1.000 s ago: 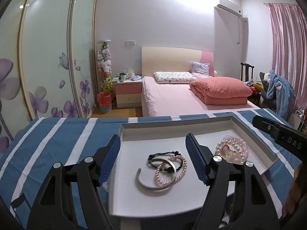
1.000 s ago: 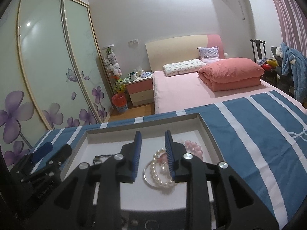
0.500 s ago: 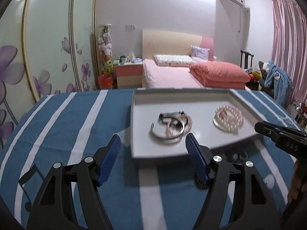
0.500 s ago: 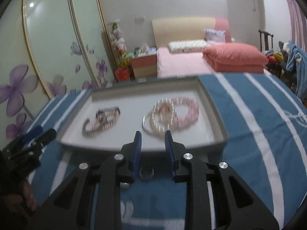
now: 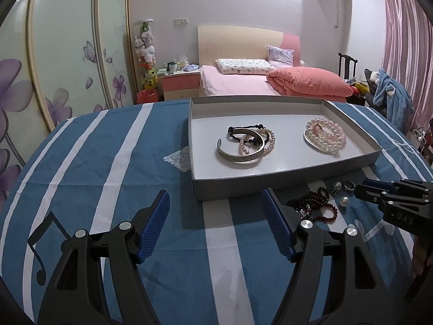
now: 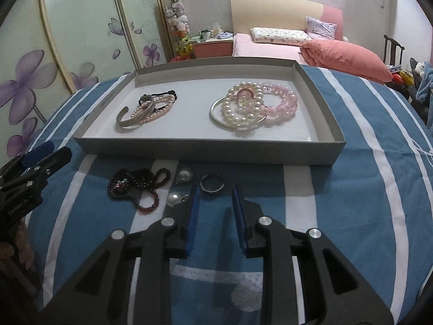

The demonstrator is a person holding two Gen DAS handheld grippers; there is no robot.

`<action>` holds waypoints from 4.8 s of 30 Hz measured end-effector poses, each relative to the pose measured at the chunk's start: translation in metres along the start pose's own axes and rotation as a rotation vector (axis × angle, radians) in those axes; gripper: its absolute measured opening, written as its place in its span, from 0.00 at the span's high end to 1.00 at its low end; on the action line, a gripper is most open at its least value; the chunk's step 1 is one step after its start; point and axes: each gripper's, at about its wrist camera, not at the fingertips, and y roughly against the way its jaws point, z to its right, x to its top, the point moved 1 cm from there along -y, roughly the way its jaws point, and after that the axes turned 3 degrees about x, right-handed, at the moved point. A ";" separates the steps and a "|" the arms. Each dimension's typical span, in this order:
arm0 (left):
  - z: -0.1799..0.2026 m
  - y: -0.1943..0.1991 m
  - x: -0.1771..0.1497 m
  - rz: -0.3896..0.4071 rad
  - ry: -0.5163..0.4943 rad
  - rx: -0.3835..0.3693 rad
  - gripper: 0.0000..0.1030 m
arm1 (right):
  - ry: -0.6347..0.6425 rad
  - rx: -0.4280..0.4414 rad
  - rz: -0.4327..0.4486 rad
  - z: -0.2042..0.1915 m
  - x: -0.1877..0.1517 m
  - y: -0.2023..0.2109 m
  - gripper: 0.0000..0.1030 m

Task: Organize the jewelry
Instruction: 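Move the left tool to the dark red beaded strand while the right tool moves to a pearl earring, then close the left tool on the red beaded strand while the right tool closes on the pearl earring, then lift and carry the red beaded strand and pearl earring over the tray with both tools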

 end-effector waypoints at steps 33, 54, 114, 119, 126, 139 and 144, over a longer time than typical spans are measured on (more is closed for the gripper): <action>0.006 -0.003 0.000 -0.025 -0.008 -0.006 0.32 | 0.158 -0.002 -0.031 -0.040 -0.001 -0.009 0.83; 0.054 -0.014 0.003 -0.114 -0.126 -0.121 0.24 | 0.054 -0.106 -0.038 0.014 -0.020 0.014 0.86; 0.015 0.000 -0.006 -0.121 0.048 -0.132 0.90 | -0.060 -0.007 0.135 0.007 0.003 0.044 0.87; 0.020 0.015 0.002 -0.054 0.049 -0.138 0.91 | -0.058 0.006 0.211 0.000 0.009 0.058 0.87; 0.032 0.035 0.012 0.060 0.028 -0.130 0.91 | -0.023 0.001 0.336 -0.015 0.016 0.080 0.87; 0.048 0.055 0.029 0.229 -0.007 -0.073 0.91 | 0.046 -0.073 0.525 -0.034 0.027 0.106 0.87; 0.049 0.055 0.036 0.271 -0.011 -0.043 0.91 | 0.064 -0.109 0.575 -0.037 0.031 0.110 0.87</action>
